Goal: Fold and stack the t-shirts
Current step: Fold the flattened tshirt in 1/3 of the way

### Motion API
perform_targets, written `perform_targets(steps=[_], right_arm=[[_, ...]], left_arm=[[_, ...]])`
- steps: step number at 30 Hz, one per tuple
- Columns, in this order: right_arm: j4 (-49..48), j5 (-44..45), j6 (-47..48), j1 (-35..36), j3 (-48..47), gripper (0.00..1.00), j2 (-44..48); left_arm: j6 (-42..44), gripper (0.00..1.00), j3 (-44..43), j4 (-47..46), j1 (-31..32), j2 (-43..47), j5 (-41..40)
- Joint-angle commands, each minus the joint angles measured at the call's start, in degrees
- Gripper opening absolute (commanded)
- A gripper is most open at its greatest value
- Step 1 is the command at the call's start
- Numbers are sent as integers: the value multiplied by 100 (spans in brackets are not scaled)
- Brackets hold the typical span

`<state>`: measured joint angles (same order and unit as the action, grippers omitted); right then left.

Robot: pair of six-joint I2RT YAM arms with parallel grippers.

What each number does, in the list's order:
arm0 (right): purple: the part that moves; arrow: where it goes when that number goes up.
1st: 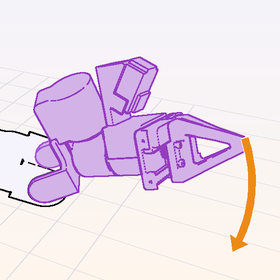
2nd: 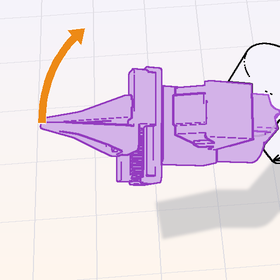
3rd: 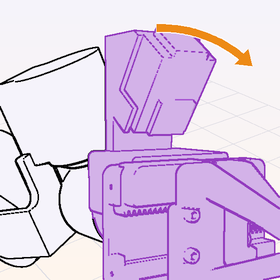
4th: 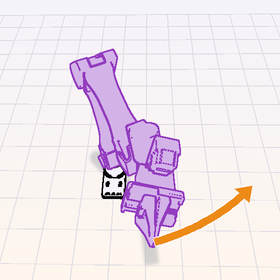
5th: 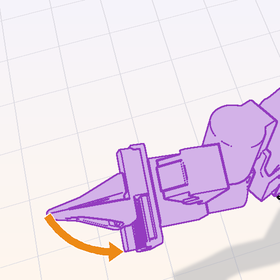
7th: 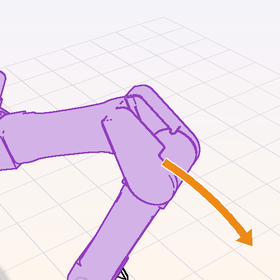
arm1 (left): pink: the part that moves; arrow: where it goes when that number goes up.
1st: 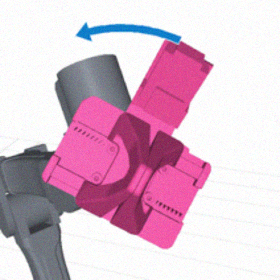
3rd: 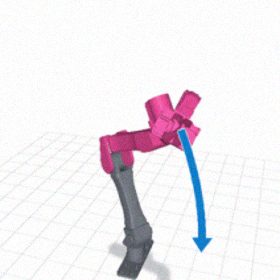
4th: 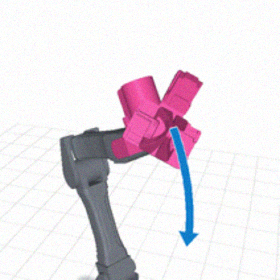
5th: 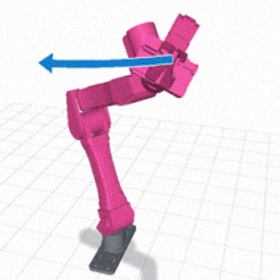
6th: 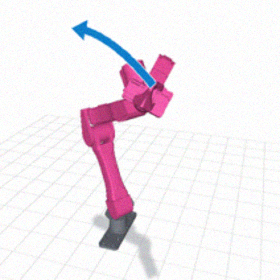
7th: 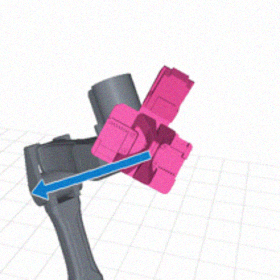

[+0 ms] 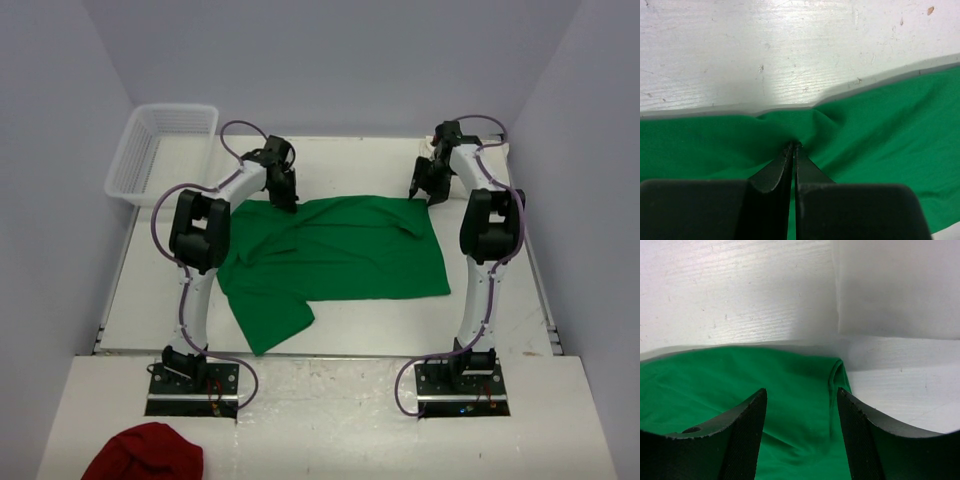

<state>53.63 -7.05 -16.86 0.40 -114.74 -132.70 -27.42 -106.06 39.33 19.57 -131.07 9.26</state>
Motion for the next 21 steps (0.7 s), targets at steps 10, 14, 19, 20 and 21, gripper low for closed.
perform_targets(steps=[10,14,19,20,21], right_arm=[[535,-542,-28,-14,-664,53,-335],[491,-604,-176,-14,-559,52,-291],[605,-640,-212,-14,-655,51,-361],[605,-553,-238,-14,-681,47,-370],[588,-517,-247,-14,-673,45,-353]], left_arm=[[-27,4,332,-215,-50,318,533],[-35,6,340,-207,-59,266,525],[-79,6,262,-198,-76,108,560],[-62,6,166,-163,-76,55,577],[-62,6,139,-128,-76,20,586]])
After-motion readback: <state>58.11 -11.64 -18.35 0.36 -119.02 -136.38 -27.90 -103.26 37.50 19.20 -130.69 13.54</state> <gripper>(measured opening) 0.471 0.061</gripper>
